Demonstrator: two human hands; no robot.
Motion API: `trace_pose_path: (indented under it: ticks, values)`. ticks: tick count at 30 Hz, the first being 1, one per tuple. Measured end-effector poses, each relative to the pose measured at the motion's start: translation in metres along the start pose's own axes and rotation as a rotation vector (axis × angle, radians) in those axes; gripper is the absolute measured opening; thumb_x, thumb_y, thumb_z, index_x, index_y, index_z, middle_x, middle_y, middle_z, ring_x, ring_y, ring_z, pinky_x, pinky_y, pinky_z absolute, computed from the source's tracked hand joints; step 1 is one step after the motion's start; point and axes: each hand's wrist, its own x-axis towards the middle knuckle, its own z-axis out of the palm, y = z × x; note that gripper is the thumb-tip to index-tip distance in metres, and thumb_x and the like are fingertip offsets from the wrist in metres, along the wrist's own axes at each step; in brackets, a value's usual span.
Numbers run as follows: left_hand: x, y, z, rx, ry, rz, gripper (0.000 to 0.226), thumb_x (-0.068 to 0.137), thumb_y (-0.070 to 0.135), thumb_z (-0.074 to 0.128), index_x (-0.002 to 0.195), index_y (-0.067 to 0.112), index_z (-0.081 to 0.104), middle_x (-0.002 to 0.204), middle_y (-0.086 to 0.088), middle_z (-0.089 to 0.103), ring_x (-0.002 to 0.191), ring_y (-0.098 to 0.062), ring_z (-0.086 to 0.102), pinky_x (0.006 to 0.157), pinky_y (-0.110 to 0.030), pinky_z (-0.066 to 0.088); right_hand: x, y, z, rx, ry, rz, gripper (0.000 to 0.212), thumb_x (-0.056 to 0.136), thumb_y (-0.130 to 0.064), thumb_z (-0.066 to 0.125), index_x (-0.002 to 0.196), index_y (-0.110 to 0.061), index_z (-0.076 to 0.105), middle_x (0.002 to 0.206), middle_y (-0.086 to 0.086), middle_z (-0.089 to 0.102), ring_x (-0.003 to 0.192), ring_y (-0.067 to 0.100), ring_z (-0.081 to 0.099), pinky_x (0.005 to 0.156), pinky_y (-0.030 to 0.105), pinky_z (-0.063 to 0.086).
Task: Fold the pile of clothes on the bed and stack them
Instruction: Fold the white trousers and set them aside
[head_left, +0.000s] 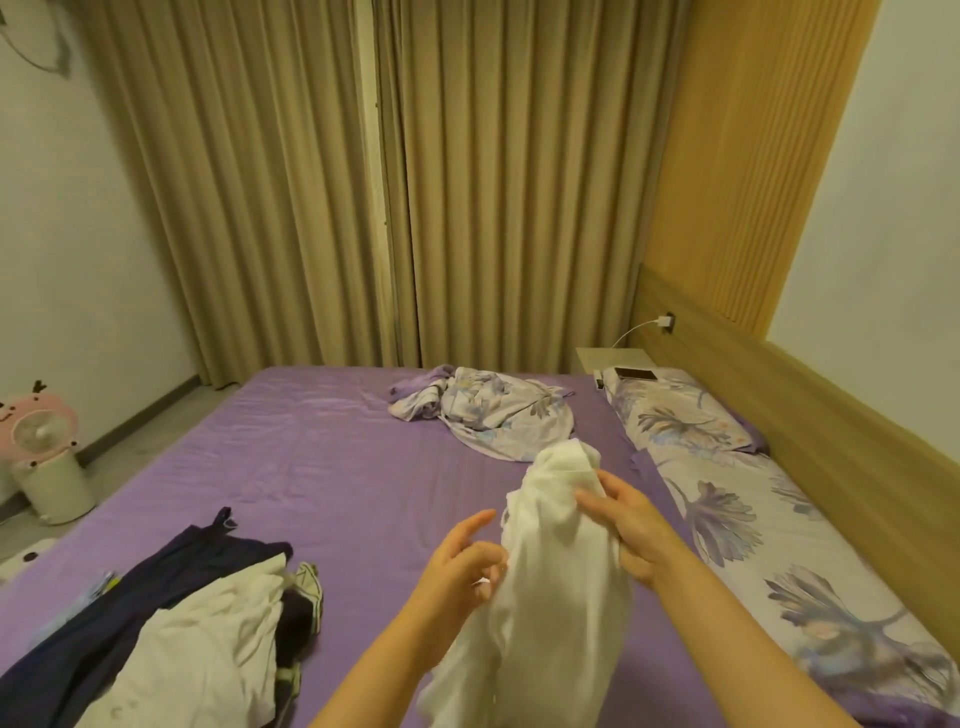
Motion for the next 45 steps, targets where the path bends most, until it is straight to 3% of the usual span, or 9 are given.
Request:
trace_pose_path:
  ticks: [4, 10, 13, 17, 21, 25, 32, 39, 45]
  values:
    - [0.001, 0.010, -0.006, 0.078, 0.131, 0.066, 0.052, 0.088, 0.025, 0.067, 0.135, 0.025, 0.045, 0.112, -0.002, 0.057, 0.084, -0.009, 0.062, 0.066, -0.022, 0.053, -0.015, -0.021, 0.030, -0.089, -0.161, -0.105, 0.033, 0.081, -0.011, 0.065, 0.113, -0.003, 0.063, 0.104, 0.012, 0.069, 0.091, 0.020, 0.066, 0.075, 0.027, 0.055]
    - [0.013, 0.055, 0.005, 0.094, 0.229, 0.073, 0.094, 0.082, 0.036, 0.072, 0.151, 0.032, 0.009, 0.146, -0.005, 0.036, 0.108, -0.023, 0.061, 0.072, -0.034, 0.059, -0.037, -0.024, 0.046, -0.187, -0.306, -0.071, 0.039, 0.081, -0.003, 0.064, 0.120, -0.009, 0.063, 0.113, 0.014, 0.069, 0.101, 0.026, 0.066, 0.081, 0.032, 0.056]
    - [0.018, 0.071, -0.003, 0.266, 0.255, 0.098, 0.079, 0.085, 0.036, 0.069, 0.148, 0.025, 0.022, 0.123, 0.000, 0.053, 0.085, -0.012, 0.060, 0.065, -0.024, 0.050, -0.045, -0.025, 0.042, -0.179, -0.338, -0.055, 0.046, 0.075, 0.001, 0.070, 0.118, -0.012, 0.063, 0.112, 0.012, 0.069, 0.101, 0.024, 0.066, 0.079, 0.030, 0.055]
    - [0.018, 0.077, -0.011, 0.421, 0.111, 0.134, 0.015, 0.088, 0.022, 0.068, 0.099, 0.013, 0.071, 0.076, 0.007, 0.066, 0.068, -0.007, 0.054, 0.060, -0.017, 0.046, -0.050, -0.026, 0.033, -0.084, -0.337, 0.012, 0.054, 0.068, -0.002, 0.074, 0.118, -0.015, 0.060, 0.116, 0.013, 0.065, 0.100, 0.025, 0.065, 0.076, 0.034, 0.055]
    - [0.016, 0.083, 0.010, 0.074, -0.031, 0.211, 0.012, 0.091, 0.017, 0.062, 0.092, 0.007, 0.069, 0.060, 0.002, 0.051, 0.054, -0.009, 0.051, 0.067, -0.027, 0.052, -0.045, -0.031, 0.035, 0.021, -0.163, 0.229, 0.075, 0.071, -0.039, 0.076, 0.138, -0.033, 0.041, 0.142, 0.013, 0.043, 0.120, 0.033, 0.054, 0.085, 0.048, 0.053]
    - [0.007, 0.067, 0.032, 0.133, -0.131, 0.154, 0.008, 0.088, 0.013, 0.065, 0.089, 0.007, 0.071, 0.069, -0.002, 0.060, 0.064, -0.013, 0.058, 0.067, -0.027, 0.051, -0.049, -0.019, 0.055, -0.263, -0.269, 0.381, 0.067, 0.067, -0.064, 0.069, 0.127, -0.037, 0.054, 0.112, 0.013, 0.064, 0.084, 0.022, 0.069, 0.076, 0.039, 0.054]
    - [-0.003, 0.055, 0.005, -0.219, -0.089, 0.148, 0.022, 0.084, 0.008, 0.064, 0.105, 0.003, 0.069, 0.067, -0.006, 0.054, 0.062, -0.014, 0.057, 0.065, -0.034, 0.057, -0.057, 0.004, 0.045, -0.147, -0.254, 0.218, 0.048, 0.083, -0.003, 0.067, 0.127, -0.016, 0.053, 0.104, 0.018, 0.069, 0.087, 0.029, 0.068, 0.069, 0.038, 0.056]
    - [-0.010, 0.033, -0.024, 0.252, -0.066, 0.150, 0.023, 0.088, 0.011, 0.066, 0.107, 0.024, 0.068, 0.110, 0.000, 0.067, 0.093, -0.007, 0.066, 0.081, -0.025, 0.054, -0.076, -0.010, 0.021, -0.123, -0.149, -0.004, 0.043, 0.075, -0.016, 0.069, 0.116, -0.008, 0.060, 0.101, 0.016, 0.071, 0.086, 0.028, 0.070, 0.067, 0.033, 0.058]
    - [-0.005, -0.006, -0.051, 0.857, -0.106, 0.034, 0.059, 0.081, 0.034, 0.074, 0.133, 0.041, 0.047, 0.145, 0.011, 0.035, 0.136, -0.011, 0.029, 0.110, -0.035, 0.031, -0.088, -0.012, -0.002, -0.144, -0.098, -0.105, 0.031, 0.077, -0.028, 0.064, 0.095, -0.002, 0.064, 0.078, 0.011, 0.069, 0.069, 0.019, 0.067, 0.060, 0.027, 0.055]
